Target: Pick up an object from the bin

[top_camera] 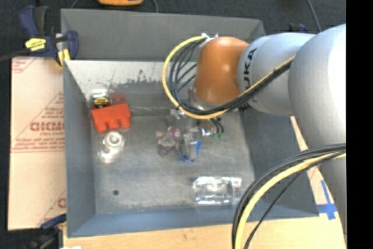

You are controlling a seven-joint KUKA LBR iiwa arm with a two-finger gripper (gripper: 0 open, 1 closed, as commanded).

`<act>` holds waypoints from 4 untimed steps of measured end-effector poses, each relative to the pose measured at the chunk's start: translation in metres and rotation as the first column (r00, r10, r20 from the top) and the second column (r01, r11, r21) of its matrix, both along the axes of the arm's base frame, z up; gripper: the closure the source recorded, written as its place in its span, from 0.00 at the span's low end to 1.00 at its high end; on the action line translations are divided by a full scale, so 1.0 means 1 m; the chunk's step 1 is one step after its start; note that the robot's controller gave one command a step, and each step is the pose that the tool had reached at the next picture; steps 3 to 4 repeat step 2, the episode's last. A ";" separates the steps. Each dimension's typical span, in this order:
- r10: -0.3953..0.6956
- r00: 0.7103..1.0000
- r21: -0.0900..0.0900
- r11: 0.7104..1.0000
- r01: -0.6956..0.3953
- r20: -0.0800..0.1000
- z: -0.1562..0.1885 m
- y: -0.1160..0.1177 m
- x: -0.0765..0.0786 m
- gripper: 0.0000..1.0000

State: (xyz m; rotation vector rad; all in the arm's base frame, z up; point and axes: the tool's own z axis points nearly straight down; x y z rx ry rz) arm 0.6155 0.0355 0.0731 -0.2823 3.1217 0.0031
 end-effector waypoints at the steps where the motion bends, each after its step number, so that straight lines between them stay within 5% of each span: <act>1: 0.001 1.000 -0.001 1.000 -0.001 -0.002 -0.001 0.000 -0.001 1.00; 2: 0.002 1.000 -0.004 1.000 -0.002 0.007 0.135 -0.011 -0.002 1.00; 4: 0.002 1.000 -0.004 1.000 -0.002 0.007 0.135 -0.011 -0.002 1.00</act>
Offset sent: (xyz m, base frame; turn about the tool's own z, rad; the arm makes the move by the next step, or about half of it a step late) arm 0.0000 0.0000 0.0000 0.0000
